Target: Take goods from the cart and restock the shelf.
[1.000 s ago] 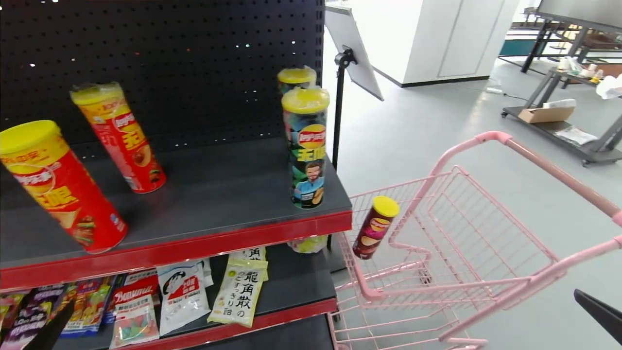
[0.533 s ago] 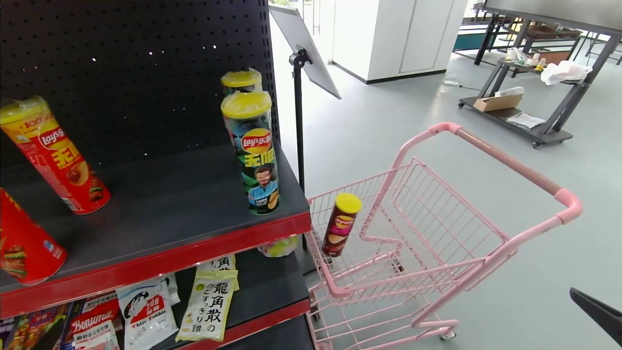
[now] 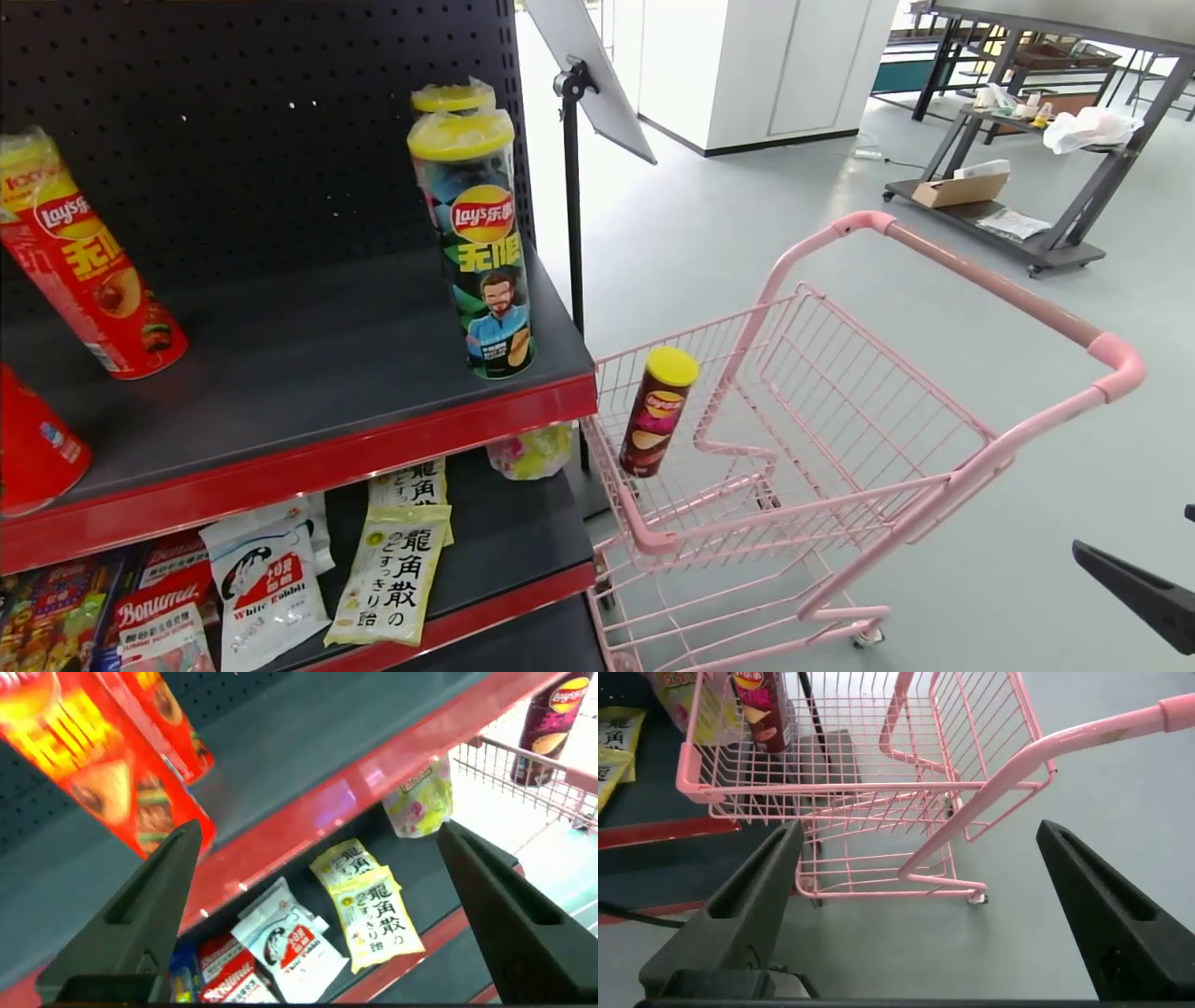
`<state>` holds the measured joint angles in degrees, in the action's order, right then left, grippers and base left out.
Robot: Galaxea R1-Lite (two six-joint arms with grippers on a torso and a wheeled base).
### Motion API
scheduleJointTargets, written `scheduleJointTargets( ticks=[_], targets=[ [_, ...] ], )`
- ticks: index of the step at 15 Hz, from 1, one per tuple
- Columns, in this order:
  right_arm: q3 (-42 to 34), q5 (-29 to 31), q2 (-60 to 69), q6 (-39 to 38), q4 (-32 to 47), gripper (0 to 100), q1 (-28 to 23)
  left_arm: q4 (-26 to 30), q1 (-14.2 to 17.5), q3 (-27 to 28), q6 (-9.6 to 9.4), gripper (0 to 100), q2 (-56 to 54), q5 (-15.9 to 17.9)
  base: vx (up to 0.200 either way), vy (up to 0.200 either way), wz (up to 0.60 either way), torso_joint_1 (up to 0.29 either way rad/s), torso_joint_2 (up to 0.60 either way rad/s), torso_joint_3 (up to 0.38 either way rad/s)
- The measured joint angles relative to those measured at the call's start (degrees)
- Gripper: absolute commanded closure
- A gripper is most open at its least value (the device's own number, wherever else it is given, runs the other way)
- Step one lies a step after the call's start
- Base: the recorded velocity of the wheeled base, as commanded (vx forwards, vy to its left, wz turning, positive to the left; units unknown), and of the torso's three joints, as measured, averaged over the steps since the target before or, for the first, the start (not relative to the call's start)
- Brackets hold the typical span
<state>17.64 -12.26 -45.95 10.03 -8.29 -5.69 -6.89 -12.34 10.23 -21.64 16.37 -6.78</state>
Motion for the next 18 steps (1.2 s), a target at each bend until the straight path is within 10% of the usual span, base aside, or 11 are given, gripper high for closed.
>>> scheduleJointTargets(
  ticks=[6,13,18],
  targets=[
    [1.84,0.06,-5.21,0.23,-4.02,0,4.85,0.68,0.11,-0.10,6.49,0,-3.62,-0.57,0.000,0.000,0.00,-0.194,0.55,0.347],
    [8.01,-0.46,-18.58,-0.46,-10.62,0,6.33,5.17,0.10,0.32,8.84,0,-5.77,-0.69,0.000,0.000,0.00,-0.060,0.20,0.135],
    [19.02,-4.62,-33.63,-8.75,-14.13,0,16.74,7.24,0.02,0.99,13.43,0,-6.86,-0.30,0.000,0.000,0.00,0.000,0.00,0.000]
  ],
)
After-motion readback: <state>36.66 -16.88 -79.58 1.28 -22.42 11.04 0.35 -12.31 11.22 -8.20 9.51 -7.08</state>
